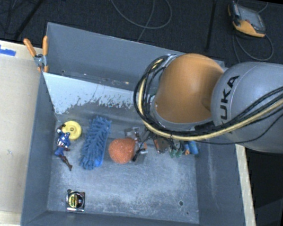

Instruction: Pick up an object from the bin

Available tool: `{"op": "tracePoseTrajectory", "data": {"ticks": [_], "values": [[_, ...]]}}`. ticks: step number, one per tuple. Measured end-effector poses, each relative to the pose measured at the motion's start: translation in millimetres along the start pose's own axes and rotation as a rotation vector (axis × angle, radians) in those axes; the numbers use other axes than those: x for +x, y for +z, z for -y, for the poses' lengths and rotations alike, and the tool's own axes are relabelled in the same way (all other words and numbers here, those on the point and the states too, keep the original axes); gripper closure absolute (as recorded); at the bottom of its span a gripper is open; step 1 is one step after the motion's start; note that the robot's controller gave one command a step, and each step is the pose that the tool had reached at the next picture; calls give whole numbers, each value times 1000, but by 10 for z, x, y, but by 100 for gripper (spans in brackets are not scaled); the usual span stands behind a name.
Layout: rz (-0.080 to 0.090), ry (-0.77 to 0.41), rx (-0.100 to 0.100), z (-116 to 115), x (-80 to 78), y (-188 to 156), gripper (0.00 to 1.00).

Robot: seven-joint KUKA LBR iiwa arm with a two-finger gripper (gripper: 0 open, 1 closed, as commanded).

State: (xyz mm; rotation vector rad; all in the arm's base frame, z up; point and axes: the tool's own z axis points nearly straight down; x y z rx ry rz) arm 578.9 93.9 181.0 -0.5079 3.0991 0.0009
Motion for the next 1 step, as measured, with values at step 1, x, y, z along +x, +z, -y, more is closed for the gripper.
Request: {"op": "tracePoseTrajectory", "data": {"ticks": [1], "values": [[2, -34, 0, -60, -416, -1055, 100]]}}
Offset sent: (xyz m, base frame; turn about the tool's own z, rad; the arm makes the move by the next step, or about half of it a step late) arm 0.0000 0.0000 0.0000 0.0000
